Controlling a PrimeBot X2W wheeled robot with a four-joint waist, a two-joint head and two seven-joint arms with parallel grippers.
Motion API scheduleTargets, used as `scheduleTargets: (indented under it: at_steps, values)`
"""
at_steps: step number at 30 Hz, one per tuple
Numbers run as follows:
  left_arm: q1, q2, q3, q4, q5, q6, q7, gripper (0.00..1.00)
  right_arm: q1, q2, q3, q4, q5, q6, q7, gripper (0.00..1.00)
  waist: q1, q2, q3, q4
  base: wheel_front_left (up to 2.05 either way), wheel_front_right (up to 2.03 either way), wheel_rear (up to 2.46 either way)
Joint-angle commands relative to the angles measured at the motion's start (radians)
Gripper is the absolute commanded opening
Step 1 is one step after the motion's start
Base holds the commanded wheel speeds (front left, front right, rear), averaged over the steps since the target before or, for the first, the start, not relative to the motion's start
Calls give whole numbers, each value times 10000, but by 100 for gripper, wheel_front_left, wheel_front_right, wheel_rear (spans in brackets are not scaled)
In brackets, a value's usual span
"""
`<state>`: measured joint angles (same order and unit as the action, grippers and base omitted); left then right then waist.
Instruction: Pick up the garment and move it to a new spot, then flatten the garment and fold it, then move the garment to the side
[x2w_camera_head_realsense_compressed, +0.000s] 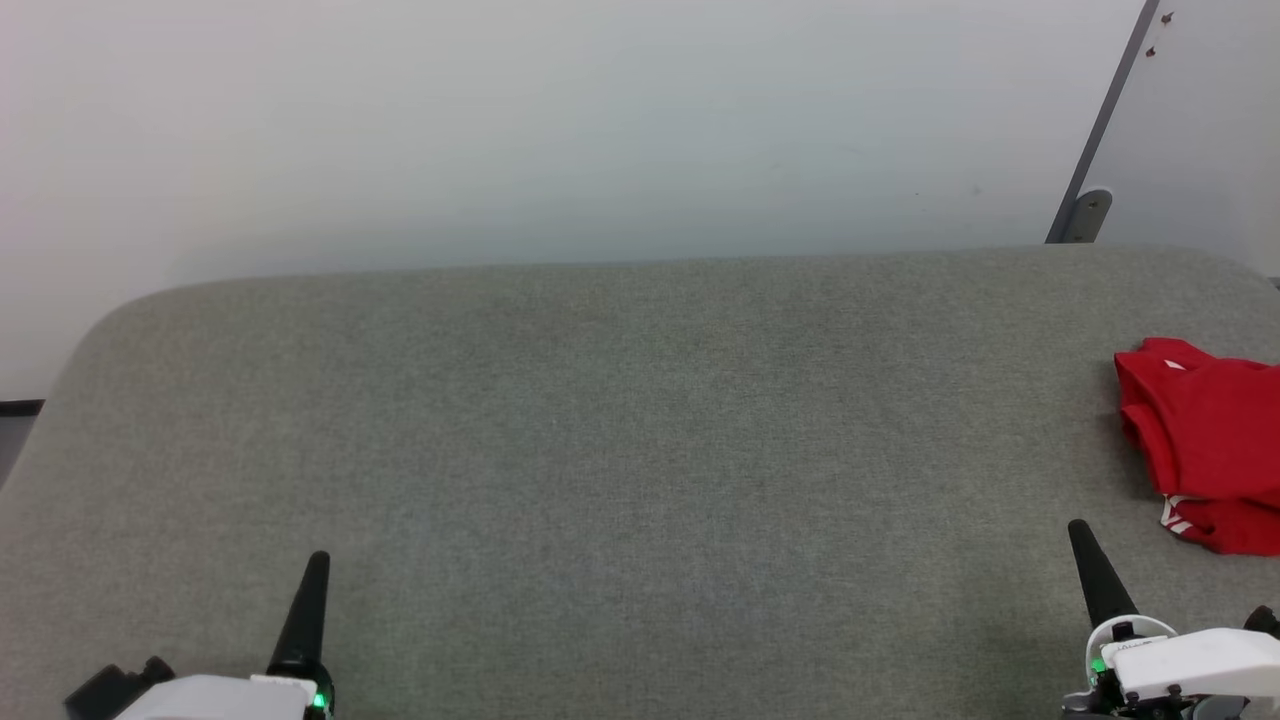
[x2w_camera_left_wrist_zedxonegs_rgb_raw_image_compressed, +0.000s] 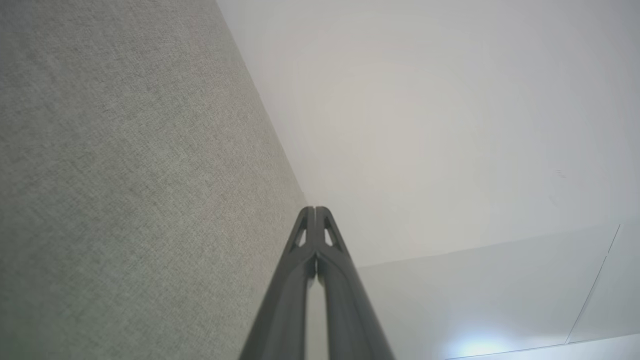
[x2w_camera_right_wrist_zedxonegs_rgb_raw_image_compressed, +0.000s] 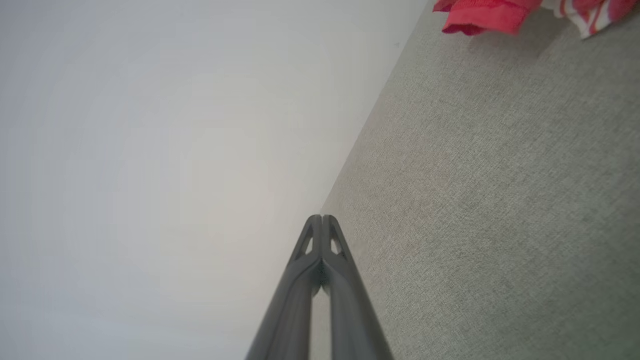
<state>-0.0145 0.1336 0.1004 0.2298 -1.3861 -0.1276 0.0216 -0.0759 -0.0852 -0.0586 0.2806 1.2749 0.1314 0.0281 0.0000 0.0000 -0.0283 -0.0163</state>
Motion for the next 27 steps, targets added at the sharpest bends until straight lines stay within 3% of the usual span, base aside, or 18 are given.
scheduleTargets:
  at_steps: [1,27]
  values:
    - [-174,5,44,-52,-159,-35,48,0,-223,28,-67,-123,206,-8,55,0,0,0,9,6,0,0,0]
    - [-692,-520,117,78,-1452,-46,593,0,-319,224,-381,-284,2129,-11,552,0,0,0,177,93,0,0,0]
